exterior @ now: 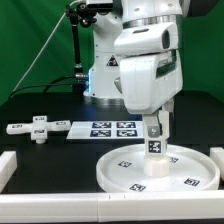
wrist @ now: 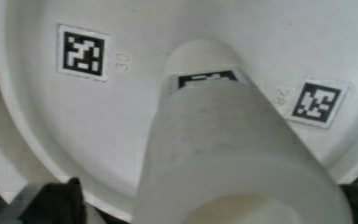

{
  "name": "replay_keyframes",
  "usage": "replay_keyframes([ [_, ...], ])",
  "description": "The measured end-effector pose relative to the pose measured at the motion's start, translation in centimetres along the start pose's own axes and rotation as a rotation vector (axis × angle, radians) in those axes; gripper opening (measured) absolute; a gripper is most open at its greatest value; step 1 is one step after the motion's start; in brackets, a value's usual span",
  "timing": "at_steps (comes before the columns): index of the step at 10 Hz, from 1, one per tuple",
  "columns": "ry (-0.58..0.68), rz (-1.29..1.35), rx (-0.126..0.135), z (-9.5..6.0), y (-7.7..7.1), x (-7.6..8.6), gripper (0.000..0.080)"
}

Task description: Assemble round table

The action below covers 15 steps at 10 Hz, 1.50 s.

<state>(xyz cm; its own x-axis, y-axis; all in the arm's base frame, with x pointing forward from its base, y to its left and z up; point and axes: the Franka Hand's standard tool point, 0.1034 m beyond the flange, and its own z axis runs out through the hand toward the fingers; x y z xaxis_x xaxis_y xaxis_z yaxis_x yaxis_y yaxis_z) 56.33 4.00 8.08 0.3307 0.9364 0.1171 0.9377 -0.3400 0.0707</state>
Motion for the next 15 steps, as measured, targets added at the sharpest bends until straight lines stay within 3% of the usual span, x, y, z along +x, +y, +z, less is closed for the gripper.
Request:
replay_keyframes([
  [8,-0.060,-0.433,-0.004,0.21,0.12,-0.73,0.0649],
  [9,-0.060,-0.426,-0.005,0.22,0.12,-0.75,0.0558],
  [10,-0.060,-0.425,-0.003,0.24,0.08,-0.78,0.0406],
  [15,-0.064,-0.266,0.011,0.47,-0.28,-0.77,0.0407],
])
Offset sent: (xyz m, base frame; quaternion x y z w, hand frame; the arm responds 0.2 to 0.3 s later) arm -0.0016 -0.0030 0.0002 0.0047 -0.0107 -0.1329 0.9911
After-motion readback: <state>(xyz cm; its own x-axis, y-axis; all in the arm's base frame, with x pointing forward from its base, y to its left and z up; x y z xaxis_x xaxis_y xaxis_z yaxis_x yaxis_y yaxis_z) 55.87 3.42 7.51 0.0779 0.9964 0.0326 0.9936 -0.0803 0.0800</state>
